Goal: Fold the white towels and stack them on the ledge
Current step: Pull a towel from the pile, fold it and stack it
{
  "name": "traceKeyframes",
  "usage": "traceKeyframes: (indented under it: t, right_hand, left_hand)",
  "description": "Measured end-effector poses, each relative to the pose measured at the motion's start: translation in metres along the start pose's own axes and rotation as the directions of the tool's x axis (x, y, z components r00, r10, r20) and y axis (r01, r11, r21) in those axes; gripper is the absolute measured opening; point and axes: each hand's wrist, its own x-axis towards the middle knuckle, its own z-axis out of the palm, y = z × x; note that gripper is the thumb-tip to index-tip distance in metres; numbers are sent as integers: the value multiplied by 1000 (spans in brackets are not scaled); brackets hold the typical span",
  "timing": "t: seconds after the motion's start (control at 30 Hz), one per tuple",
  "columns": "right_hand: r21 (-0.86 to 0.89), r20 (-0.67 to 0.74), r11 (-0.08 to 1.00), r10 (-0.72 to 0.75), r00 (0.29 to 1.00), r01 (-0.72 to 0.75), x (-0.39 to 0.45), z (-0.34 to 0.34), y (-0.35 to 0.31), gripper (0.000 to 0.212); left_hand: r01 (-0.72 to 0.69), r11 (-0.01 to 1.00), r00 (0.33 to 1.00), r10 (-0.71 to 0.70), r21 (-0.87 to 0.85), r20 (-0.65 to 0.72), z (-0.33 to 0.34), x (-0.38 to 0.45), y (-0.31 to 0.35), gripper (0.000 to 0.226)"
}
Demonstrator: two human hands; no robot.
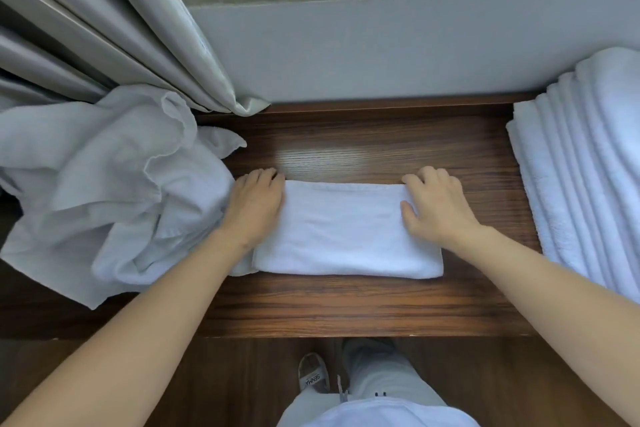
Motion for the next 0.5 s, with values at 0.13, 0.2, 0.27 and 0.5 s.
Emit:
traceKeyframes:
  t: [0.13,0.2,0.27,0.5]
  right_hand:
    - [71,342,997,1,940,-27,33,-38,13,37]
    - [113,476,992,-9,879,-50,44,-52,13,34]
    - [115,544,992,-13,839,-59,50,-59,8,31]
    - [31,592,999,-25,805,8,38,-81,6,22]
  left_hand:
    - [14,1000,976,-13,-2,215,-34,33,-9,35]
    - [61,997,934,-42,-41,356,-45,49,-10,37]
    - [65,997,887,-38,-42,461,-51,58,-9,35]
    - [-65,993,887,102,-97,451,-72,36,-15,19]
